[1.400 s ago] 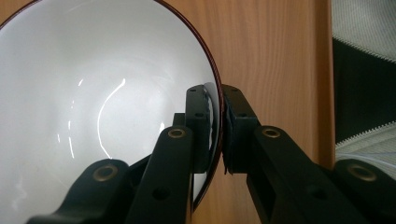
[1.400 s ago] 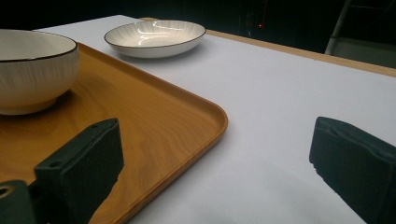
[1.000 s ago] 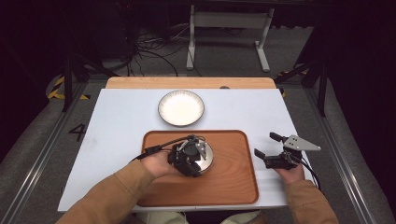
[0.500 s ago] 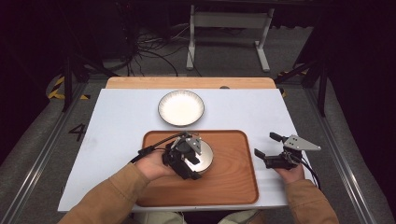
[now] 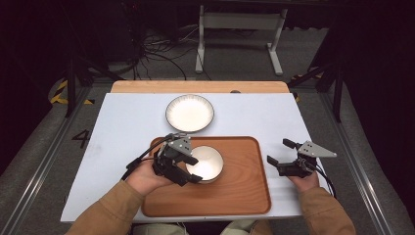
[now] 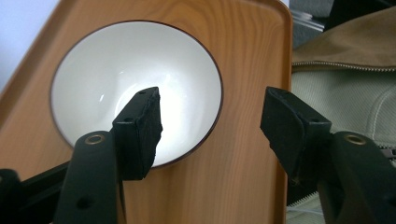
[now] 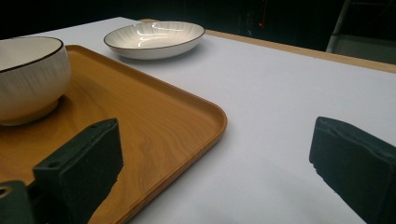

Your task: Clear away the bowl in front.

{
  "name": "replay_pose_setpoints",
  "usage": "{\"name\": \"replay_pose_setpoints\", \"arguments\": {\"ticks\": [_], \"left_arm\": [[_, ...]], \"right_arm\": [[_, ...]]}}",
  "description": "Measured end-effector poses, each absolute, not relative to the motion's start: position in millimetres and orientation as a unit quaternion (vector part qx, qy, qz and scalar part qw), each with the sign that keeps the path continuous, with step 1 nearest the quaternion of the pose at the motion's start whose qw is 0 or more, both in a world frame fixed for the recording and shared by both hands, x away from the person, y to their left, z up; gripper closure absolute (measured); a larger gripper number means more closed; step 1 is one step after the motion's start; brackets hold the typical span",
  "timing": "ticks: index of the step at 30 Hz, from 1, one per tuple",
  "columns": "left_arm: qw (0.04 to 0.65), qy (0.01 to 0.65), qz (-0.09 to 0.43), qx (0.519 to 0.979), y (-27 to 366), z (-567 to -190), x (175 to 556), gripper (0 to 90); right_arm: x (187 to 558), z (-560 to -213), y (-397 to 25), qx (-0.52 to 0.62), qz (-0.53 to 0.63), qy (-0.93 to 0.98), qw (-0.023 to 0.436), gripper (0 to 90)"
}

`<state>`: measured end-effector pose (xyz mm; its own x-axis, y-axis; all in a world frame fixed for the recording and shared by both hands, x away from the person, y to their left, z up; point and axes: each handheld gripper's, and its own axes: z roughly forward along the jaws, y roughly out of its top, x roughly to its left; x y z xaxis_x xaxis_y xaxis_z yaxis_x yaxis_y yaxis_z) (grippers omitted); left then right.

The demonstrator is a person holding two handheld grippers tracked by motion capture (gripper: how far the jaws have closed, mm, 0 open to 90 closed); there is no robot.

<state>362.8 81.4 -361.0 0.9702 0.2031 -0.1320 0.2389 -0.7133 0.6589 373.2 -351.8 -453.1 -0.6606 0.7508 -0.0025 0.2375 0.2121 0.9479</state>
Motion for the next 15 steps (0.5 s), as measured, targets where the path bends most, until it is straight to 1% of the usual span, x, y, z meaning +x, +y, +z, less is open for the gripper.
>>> {"name": "replay_pose_setpoints", "arguments": {"ticks": [5, 13, 15], "left_arm": [[0.387, 0.139, -0.007, 0.912, 97.7, -359.3, 361.4, 38.7], [0.433, 0.18, 0.016, 0.883, 125.7, -358.4, 359.7, 32.8], [0.445, 0.19, 0.019, 0.875, 133.1, -359.3, 359.4, 32.4]], "right_arm": [[372.9, -453.1, -351.4, 0.332, 0.53, 0.741, 0.244, 3.2], [372.4, -453.1, -351.4, 0.329, 0.531, 0.741, 0.244, 3.0], [372.4, -453.1, -351.4, 0.33, 0.532, 0.741, 0.244, 3.0]]}}
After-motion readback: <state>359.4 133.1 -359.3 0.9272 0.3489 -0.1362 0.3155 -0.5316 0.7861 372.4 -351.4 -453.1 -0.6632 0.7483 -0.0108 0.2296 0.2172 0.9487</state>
